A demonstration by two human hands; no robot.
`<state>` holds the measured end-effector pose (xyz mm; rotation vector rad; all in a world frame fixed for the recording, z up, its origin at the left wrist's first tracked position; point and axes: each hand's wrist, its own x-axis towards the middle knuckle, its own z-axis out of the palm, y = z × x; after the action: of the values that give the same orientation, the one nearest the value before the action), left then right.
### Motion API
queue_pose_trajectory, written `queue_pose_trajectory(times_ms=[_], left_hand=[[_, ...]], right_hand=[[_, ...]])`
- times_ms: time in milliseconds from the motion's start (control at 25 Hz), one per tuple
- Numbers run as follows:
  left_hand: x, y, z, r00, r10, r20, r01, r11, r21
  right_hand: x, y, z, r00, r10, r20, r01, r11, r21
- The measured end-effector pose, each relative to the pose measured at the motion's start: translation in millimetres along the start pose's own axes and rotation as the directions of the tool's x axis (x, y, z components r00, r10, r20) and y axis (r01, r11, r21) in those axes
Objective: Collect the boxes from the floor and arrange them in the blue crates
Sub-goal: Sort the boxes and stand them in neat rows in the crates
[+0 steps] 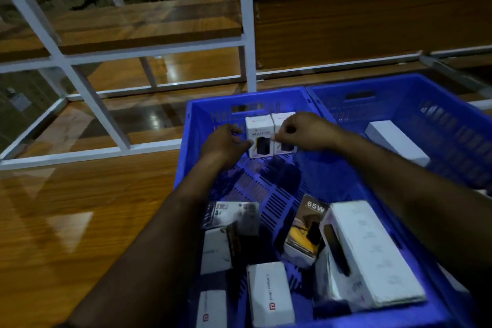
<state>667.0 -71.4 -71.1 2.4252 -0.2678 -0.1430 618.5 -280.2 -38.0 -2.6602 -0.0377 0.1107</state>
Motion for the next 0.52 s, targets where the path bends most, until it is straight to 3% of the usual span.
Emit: queue_pose_trajectory(times_ms=[120, 280, 400, 520], left_hand=[[-3, 8, 5, 0.998, 0.025, 0.05, -0.026, 1.0, 0.008], [-10, 14, 7, 0.993, 0.051, 0.109, -0.051, 0.999, 0.002], [-17, 15, 4, 0.991, 0.06, 0.123, -0.058, 0.998, -0.022], [-23, 15, 3, 0.987, 0.072, 0.145, -0.067, 0.997, -0.04]], right_hand=[[-40, -9, -1, 0.976, 0.056, 0.208, -0.047, 0.998, -0.048], [-86, -32, -15, 0.858, 0.139, 0.494, -0.005, 0.965, -0.264], [-112, -44, -27, 0.82, 0.169, 0.546, 0.062, 0.923, -0.379], [-130, -52, -29, 0.828, 0.168, 0.534, 0.105, 0.89, -0.444]])
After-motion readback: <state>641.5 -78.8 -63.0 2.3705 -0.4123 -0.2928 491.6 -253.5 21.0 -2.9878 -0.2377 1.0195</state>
